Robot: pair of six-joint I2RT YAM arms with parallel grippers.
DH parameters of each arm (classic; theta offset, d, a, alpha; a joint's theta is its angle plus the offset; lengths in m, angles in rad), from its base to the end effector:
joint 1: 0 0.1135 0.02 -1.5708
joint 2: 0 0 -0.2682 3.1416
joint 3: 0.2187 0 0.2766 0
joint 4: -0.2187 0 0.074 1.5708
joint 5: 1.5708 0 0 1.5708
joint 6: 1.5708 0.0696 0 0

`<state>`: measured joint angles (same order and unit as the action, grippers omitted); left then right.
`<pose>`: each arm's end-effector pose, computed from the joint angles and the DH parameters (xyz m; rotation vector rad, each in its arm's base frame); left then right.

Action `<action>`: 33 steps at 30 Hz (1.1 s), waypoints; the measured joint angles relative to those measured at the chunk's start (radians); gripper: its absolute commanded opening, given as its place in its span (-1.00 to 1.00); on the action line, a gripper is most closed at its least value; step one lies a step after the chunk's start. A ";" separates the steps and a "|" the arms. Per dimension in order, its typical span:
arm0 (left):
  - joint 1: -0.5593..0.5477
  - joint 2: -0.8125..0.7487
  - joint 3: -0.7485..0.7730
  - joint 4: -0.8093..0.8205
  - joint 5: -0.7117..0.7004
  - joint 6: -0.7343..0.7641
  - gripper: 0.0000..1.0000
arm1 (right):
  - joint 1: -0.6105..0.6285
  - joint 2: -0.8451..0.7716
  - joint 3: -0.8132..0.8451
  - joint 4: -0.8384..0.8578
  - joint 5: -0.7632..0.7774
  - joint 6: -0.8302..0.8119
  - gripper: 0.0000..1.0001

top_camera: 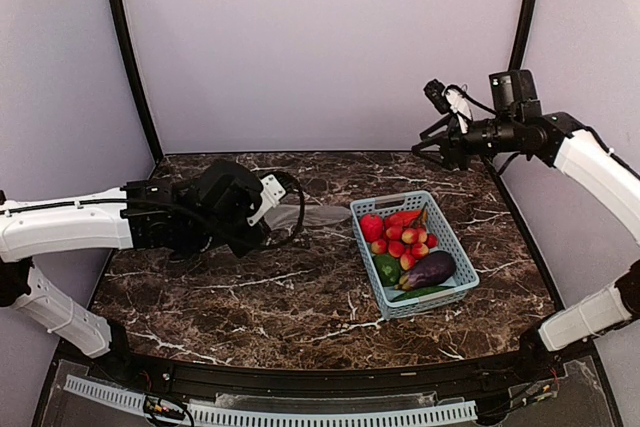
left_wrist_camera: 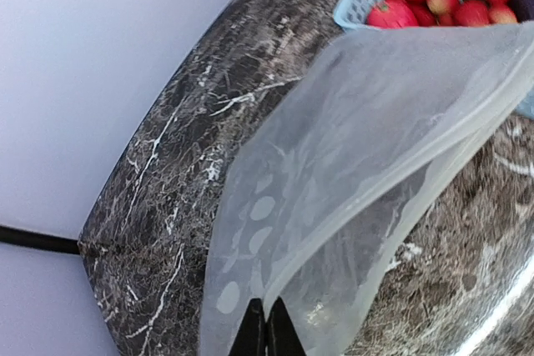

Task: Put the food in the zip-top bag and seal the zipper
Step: Pick up the zipper food storage bag at the center of the board, then open the zipper food storage bag.

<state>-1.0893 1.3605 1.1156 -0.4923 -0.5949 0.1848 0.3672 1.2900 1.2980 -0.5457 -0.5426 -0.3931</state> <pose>0.1911 -0.2815 0.2801 1.0428 1.8991 0.1766 0.2951 0.1520 0.3649 -1.0588 1.7790 0.5537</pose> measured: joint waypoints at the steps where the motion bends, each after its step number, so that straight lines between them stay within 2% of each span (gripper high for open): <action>1: 0.007 -0.013 0.011 0.005 -0.012 -0.052 -0.99 | 0.019 0.025 0.046 -0.004 -0.007 0.018 -0.06; 7: 0.012 -0.062 0.047 0.024 -0.074 -0.331 -0.99 | 0.190 0.223 0.271 -0.058 -0.030 0.107 -0.08; 14: 0.012 -0.194 0.040 0.007 -0.126 -0.540 -0.99 | 0.319 0.352 0.413 -0.149 -0.026 0.141 -0.09; 16: 0.012 -0.276 0.010 0.031 -0.131 -0.585 -0.99 | 0.354 0.352 0.427 -0.160 -0.026 0.146 -0.09; 20: 0.013 -0.403 -0.129 0.187 -0.092 -0.646 -0.99 | 0.451 0.369 0.462 -0.166 -0.023 0.151 -0.08; 25: 0.013 -0.329 -0.205 0.366 0.017 -0.693 -0.99 | 0.551 0.464 0.544 -0.177 -0.030 0.174 0.07; 28: 0.006 -0.269 -0.216 0.433 0.066 -0.715 -0.99 | 0.568 0.504 0.556 -0.190 -0.032 0.193 0.14; 33: -0.011 -0.259 -0.254 0.570 0.122 -0.729 -0.99 | 0.581 0.528 0.563 -0.209 -0.015 0.223 0.24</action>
<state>-1.1000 1.1015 0.8612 0.0776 -0.4732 -0.5446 0.9485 1.8179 1.8610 -0.7551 -0.5575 -0.1699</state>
